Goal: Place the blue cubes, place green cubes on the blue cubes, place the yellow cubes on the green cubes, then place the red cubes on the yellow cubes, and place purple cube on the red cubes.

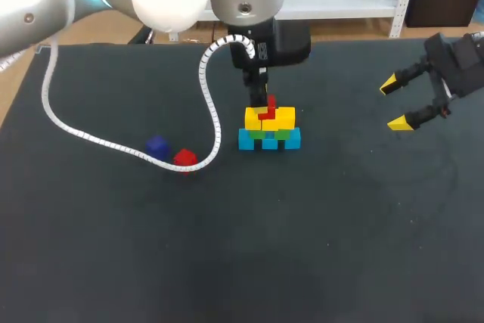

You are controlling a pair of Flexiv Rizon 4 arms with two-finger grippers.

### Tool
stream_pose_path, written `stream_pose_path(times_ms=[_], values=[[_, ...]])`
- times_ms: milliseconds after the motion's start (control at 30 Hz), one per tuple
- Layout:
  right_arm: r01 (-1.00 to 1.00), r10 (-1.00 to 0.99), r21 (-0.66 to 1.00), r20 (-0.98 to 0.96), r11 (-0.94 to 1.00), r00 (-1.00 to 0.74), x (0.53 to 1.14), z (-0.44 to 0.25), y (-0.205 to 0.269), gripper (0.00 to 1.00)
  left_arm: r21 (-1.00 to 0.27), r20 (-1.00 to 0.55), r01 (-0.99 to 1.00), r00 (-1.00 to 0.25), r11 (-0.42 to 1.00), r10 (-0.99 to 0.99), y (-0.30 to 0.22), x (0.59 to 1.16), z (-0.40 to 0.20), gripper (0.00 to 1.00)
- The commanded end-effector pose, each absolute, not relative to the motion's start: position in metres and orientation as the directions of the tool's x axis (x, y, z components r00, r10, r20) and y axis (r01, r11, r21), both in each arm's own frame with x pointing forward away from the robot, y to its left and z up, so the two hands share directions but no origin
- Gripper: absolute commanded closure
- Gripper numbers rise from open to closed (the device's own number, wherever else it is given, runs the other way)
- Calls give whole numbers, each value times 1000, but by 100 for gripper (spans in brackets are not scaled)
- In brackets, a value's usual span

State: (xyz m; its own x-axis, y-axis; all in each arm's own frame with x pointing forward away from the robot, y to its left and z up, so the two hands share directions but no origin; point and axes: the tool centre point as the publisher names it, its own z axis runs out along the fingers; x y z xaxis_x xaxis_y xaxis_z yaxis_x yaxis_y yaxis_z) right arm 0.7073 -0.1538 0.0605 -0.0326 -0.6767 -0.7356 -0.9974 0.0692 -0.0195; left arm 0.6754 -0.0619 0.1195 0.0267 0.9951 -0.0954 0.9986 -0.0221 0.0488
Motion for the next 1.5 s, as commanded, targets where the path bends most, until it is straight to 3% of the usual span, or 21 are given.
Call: stream_pose_path(times_ms=[33,1500], values=[[-997,-675,-21,-737,69,-31,708,60,-154,0,37,-91,999,31,-27,995,-63,683,114,100],[-997,-675,-21,-737,69,-31,708,60,-154,0,33,-86,999,28,-25,996,-56,697,104,100]])
